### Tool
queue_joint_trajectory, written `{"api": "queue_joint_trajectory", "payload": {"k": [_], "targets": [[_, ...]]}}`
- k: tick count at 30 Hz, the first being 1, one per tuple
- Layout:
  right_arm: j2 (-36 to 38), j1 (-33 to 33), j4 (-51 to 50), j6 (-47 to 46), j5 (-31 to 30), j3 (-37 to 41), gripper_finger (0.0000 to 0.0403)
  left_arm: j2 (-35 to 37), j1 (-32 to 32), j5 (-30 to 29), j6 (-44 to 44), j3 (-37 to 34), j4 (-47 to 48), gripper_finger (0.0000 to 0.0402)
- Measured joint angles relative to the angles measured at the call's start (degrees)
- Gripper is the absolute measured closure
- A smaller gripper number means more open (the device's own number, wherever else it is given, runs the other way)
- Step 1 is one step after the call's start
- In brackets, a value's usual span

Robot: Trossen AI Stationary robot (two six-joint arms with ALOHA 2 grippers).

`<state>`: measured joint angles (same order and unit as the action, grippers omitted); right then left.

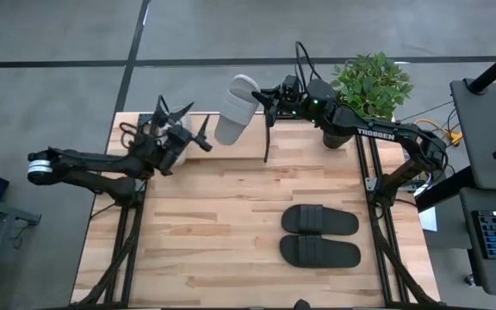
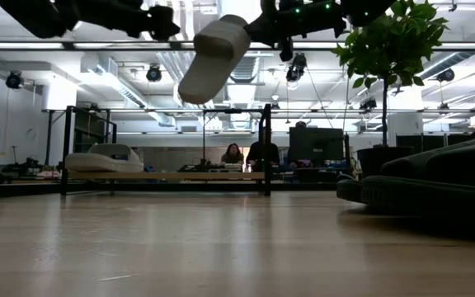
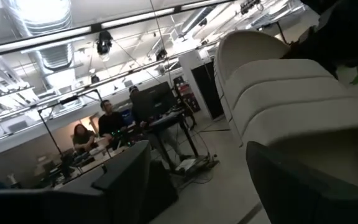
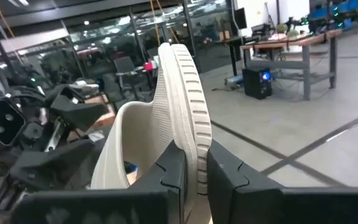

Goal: Pick and place slides into the shelf
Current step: Put the gray slides on the shelf

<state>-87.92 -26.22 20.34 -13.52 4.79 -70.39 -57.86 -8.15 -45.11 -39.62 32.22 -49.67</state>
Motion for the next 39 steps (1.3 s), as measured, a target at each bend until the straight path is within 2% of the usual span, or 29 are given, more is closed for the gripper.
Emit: {"api": "queue_joint_trajectory", "payload": {"k": [3, 7, 11, 16, 18, 23, 28, 33, 39], "targets": [[-1.2, -0.4, -1.4, -1.8, 0.9, -1.5, 0.0375, 4.1, 1.4, 0.0, 0.0, -0.4, 4.1, 0.0150], [-5.2, -1.6, -4.5, -4.7, 6.2, -5.9, 0.0375, 8.1, 3.6, 0.0, 0.0, -0.4, 11.6, 0.0150], [-11.2, -2.9, -9.7, -7.2, 10.8, -13.1, 0.0375, 10.4, 6.2, 0.0, -0.3, -0.4, 17.6, 0.0150], [-19.3, -3.5, -16.2, -9.0, 12.1, -23.1, 0.0378, 11.5, 9.9, -0.9, -1.1, -0.4, 20.2, 0.0150], [-22.2, -3.7, -19.4, -9.1, 13.0, -27.6, 0.0378, 11.8, 11.5, -3.9, -3.4, -0.4, 20.2, 0.0150], [-29.7, -4.8, -26.6, -11.5, 17.4, -38.4, 0.0378, 11.9, 15.1, -16.1, -9.0, -0.4, 20.2, 0.0150], [-37.6, -6.6, -27.5, -18.8, 24.6, -46.5, 0.0379, 11.0, 17.5, -20.2, -10.4, -0.4, 20.2, 0.0150], [-43.7, -7.5, -28.0, -23.5, 29.9, -51.5, 0.0379, 9.3, 18.5, -28.1, -11.7, -0.4, 20.2, 0.0150], [-46.0, -7.4, -28.6, -23.4, 31.2, -54.1, 0.0379, 5.6, 18.5, -29.3, -20.1, -0.4, 20.2, 0.0150]]}}
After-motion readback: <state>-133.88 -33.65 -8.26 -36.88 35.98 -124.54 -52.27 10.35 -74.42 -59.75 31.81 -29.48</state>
